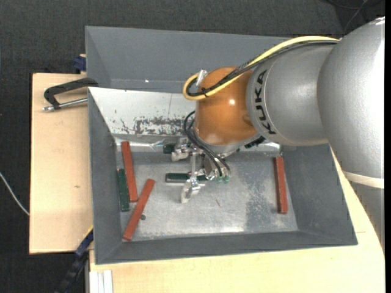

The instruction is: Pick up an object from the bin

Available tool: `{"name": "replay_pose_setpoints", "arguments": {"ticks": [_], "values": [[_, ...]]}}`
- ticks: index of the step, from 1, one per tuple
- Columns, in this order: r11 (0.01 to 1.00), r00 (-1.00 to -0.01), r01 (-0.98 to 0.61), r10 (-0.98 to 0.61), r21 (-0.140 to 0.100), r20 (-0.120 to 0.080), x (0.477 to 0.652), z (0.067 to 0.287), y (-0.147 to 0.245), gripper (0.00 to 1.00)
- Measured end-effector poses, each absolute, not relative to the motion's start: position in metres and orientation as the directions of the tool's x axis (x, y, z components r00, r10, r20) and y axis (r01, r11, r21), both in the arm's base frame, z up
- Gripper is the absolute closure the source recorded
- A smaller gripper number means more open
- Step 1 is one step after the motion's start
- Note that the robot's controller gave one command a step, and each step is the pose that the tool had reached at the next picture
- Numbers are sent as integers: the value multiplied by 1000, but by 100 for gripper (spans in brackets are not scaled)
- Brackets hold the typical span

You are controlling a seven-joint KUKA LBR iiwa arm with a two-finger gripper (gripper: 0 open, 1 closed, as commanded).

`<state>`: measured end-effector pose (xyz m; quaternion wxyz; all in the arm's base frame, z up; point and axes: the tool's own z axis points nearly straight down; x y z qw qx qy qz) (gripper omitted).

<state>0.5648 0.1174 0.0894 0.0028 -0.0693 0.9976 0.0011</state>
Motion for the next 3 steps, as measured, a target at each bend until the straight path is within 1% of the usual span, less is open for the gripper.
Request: {"name": "replay_pose_setpoints", "arguments": {"ticks": [1,2,3], "values": [[992,-992,-125,-125,2,-2,568,76,114,0],[994,-994,-108,-108,4,7,571,78,113,100],[994,-994,-108,-108,4,6,571,78,113,100]]}}
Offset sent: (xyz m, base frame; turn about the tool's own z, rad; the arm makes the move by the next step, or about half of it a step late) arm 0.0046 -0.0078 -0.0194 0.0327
